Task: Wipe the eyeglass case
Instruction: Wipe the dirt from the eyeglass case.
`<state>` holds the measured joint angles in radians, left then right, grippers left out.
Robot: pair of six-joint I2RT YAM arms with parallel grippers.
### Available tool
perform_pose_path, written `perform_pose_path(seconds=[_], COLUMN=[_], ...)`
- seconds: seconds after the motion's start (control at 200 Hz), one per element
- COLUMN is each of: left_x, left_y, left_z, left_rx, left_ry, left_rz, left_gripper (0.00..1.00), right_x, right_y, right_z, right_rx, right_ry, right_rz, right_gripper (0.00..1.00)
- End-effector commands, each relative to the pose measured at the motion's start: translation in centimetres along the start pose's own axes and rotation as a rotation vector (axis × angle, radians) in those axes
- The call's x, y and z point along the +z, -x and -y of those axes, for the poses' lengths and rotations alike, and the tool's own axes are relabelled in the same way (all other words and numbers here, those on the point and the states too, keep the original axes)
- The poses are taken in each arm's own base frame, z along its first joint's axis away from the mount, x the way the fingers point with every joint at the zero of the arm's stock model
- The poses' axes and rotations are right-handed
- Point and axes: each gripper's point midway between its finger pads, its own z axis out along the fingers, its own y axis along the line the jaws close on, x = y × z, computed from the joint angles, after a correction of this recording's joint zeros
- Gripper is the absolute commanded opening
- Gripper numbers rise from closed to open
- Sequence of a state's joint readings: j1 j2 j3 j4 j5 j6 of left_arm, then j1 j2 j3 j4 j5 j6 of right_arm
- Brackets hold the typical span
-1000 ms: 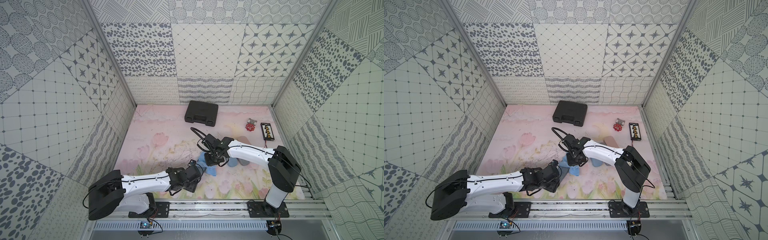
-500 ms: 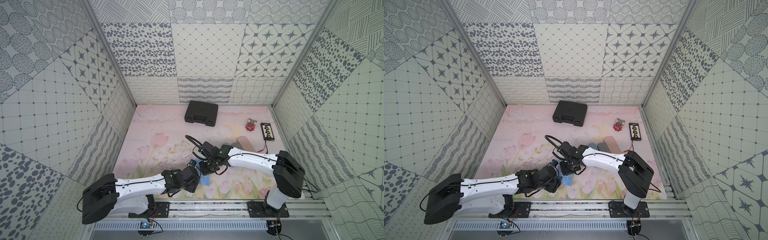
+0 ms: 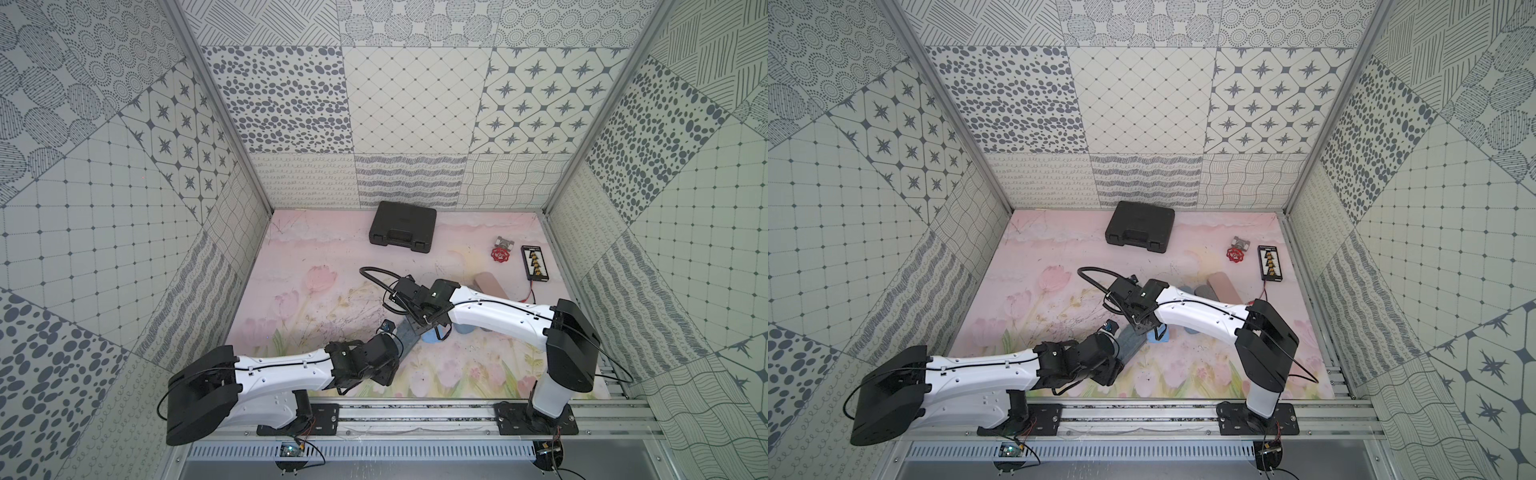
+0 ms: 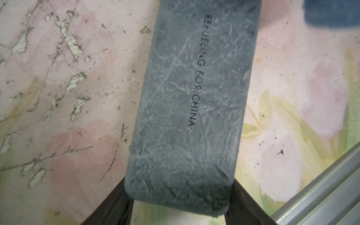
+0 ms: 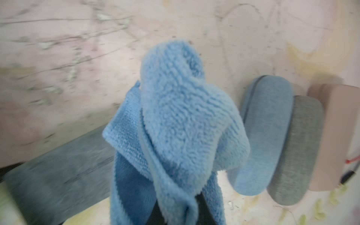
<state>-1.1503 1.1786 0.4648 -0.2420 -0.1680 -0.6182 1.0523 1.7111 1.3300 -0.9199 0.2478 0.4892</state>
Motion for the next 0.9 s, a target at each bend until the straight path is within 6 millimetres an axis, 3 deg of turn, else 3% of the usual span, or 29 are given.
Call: perform_pose_path(seconds=[0.0, 0.07, 0.135, 0.195, 0.27, 0.33, 0.39, 0.47, 0.54, 0.645, 0.725, 0.816, 0.896], left_x=[-0.5, -0.5, -0.6, -0.6, -0.6, -0.4, -0.3, -0.2, -0.2, -0.3, -0.5, -0.7, -0.7], left_y=[2.2, 2.2, 2.2, 2.2, 2.1, 1.9, 1.7, 1.6, 1.7, 2.0, 2.1, 2.3, 2.2], left_z=[0.9, 0.8, 0.8, 1.0, 0.9, 1.0, 0.8, 0.8, 0.9, 1.0, 1.0, 0.9, 0.9], left_rx=[0.002, -0.004, -0.008, -0.008, -0.007, 0.001, 0.010, 0.023, 0.024, 0.014, -0.001, -0.011, -0.007], left_ry=[-0.023, -0.022, -0.025, -0.031, -0.031, -0.027, -0.015, -0.004, -0.004, -0.009, -0.012, -0.017, -0.015], left_rz=[0.090, 0.093, 0.096, 0.097, 0.094, 0.090, 0.083, 0.075, 0.078, 0.089, 0.104, 0.117, 0.115], left_gripper=[0.18, 0.18, 0.18, 0.18, 0.18, 0.18, 0.18, 0.18, 0.18, 0.18, 0.18, 0.18, 0.18], right_x=[-0.9, 0.6, 2.7, 4.9, 6.1, 4.8, 2.6, 0.3, -0.7, -1.0, -0.6, 1.5, 4.2], right_y=[-0.9, -2.4, -3.6, -4.7, -5.3, -4.2, -2.4, -0.3, 0.5, -0.5, -2.0, -3.8, -4.9], right_z=[-6.0, -6.8, -5.1, -1.1, 5.8, 10.4, 12.5, 10.9, 7.0, -0.9, -4.7, -4.4, -0.1], right_rx=[0.071, 0.105, 0.124, 0.160, 0.145, 0.080, 0.024, -0.035, -0.044, 0.061, 0.132, 0.150, 0.179], right_ry=[0.367, 0.422, 0.371, 0.240, -0.050, -0.305, -0.453, -0.436, -0.264, 0.183, 0.423, 0.437, 0.288], right_rz=[-0.043, -0.103, -0.144, -0.194, -0.210, -0.165, -0.107, -0.020, 0.016, -0.006, -0.058, -0.138, -0.197], right_gripper=[0.00, 0.00, 0.00, 0.00, 0.00, 0.00, 0.00, 0.00, 0.00, 0.00, 0.00, 0.00, 0.00])
